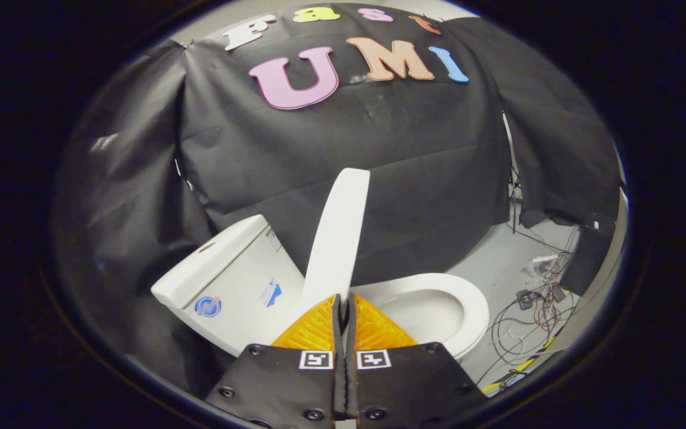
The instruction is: Open the toilet lid.
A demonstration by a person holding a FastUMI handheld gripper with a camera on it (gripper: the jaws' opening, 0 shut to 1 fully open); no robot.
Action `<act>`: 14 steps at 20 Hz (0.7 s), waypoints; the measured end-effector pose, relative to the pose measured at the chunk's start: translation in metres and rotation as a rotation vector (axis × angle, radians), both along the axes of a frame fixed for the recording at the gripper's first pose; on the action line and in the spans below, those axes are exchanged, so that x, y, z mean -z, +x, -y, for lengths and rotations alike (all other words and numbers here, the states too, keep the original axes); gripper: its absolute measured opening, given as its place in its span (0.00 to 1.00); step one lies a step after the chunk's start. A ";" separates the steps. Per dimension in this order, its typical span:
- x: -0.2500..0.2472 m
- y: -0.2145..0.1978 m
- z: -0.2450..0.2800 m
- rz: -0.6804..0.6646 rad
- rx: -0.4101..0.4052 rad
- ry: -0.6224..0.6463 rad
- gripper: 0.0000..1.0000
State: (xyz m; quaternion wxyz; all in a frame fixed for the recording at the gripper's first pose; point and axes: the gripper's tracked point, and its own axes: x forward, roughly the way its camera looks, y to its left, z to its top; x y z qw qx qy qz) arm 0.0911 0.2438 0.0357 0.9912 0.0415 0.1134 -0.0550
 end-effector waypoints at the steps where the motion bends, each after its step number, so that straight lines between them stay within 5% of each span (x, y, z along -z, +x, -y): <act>1: -0.002 0.001 -0.002 -0.001 -0.001 -0.020 0.00; 9: -0.007 0.006 -0.024 -0.026 0.015 -0.145 0.00; 14: -0.012 0.013 -0.041 -0.016 0.005 -0.107 0.01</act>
